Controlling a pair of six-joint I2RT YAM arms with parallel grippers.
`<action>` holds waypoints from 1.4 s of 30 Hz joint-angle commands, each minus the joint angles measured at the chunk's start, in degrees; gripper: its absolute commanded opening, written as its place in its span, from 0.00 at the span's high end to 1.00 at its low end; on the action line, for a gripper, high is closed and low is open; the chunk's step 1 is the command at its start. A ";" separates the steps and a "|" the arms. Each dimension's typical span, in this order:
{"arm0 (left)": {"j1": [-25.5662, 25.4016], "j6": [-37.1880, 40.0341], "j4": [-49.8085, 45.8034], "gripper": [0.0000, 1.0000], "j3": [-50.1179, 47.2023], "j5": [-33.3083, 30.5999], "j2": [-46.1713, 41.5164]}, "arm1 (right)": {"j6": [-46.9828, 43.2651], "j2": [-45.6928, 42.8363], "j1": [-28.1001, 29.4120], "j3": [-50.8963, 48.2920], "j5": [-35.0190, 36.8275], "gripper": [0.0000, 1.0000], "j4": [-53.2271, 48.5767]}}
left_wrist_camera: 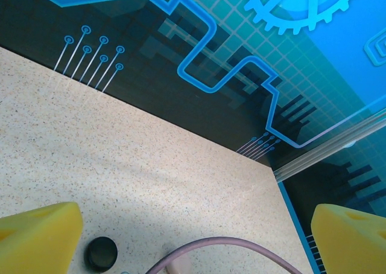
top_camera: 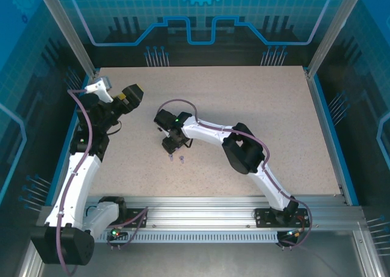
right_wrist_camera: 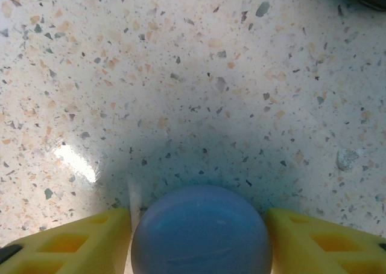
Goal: Insert the wireless bluetooth earbuds into the charging case
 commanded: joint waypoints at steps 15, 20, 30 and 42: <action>0.09 -2.94 7.10 0.01 -1.48 5.58 2.52 | 2.38 -5.32 -2.81 -6.84 -1.66 0.55 1.20; 0.06 -4.24 12.61 0.01 -4.48 7.46 2.63 | 5.90 -9.35 -2.82 -9.02 -2.39 0.58 3.41; -2.74 -4.56 15.51 0.01 -7.32 5.39 1.05 | 13.35 -21.32 -3.55 -13.54 0.56 0.59 5.96; -9.07 -2.84 32.29 0.01 -14.24 8.42 4.47 | 32.58 -39.15 -9.02 -24.65 5.42 0.58 10.09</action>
